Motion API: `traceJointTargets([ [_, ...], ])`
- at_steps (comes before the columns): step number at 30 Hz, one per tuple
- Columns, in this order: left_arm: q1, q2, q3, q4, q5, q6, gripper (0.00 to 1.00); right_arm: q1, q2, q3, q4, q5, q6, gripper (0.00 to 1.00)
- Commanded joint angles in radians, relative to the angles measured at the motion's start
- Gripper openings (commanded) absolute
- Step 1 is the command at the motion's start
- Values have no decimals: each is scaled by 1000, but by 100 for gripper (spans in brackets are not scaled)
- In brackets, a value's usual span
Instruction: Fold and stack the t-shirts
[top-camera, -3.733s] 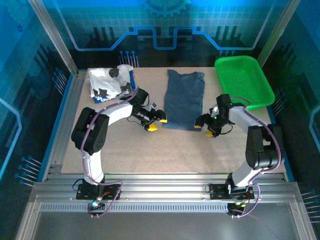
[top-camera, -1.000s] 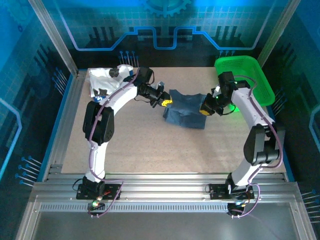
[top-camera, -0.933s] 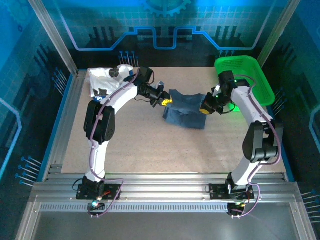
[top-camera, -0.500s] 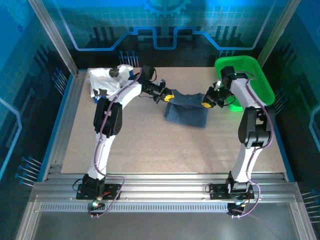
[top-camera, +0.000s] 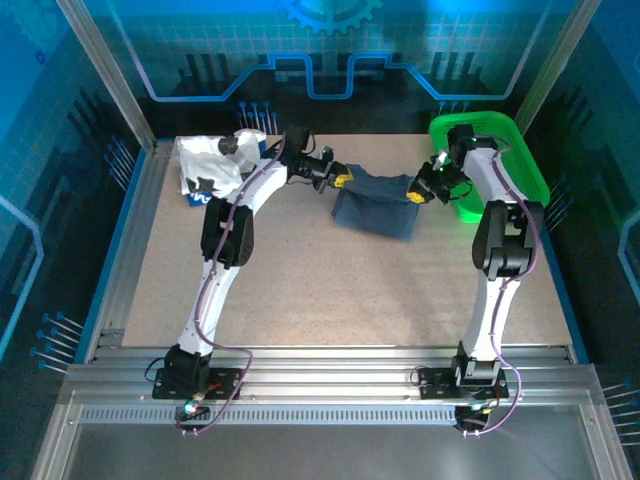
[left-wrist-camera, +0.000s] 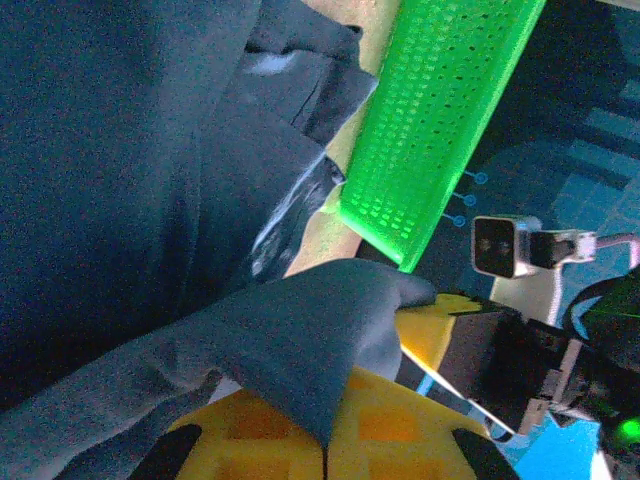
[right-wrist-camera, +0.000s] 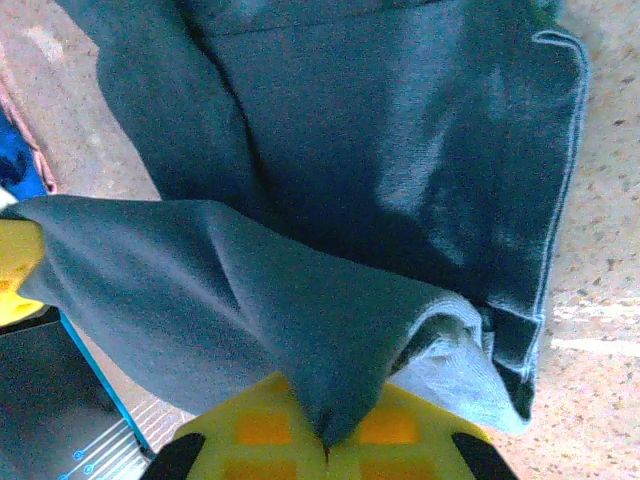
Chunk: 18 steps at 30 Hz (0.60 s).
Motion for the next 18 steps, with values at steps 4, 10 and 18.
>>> traceJointTargets([
  [4, 16, 161, 150, 284, 0, -284, 30, -67, 130, 79, 73, -70, 69, 18],
  [10, 23, 272, 317, 551, -142, -543, 76, -115, 296, 296, 401, -230, 375, 55],
  [18, 115, -85, -45, 510, -178, -301, 99, -77, 379, 804, 124, -224, 298, 68],
])
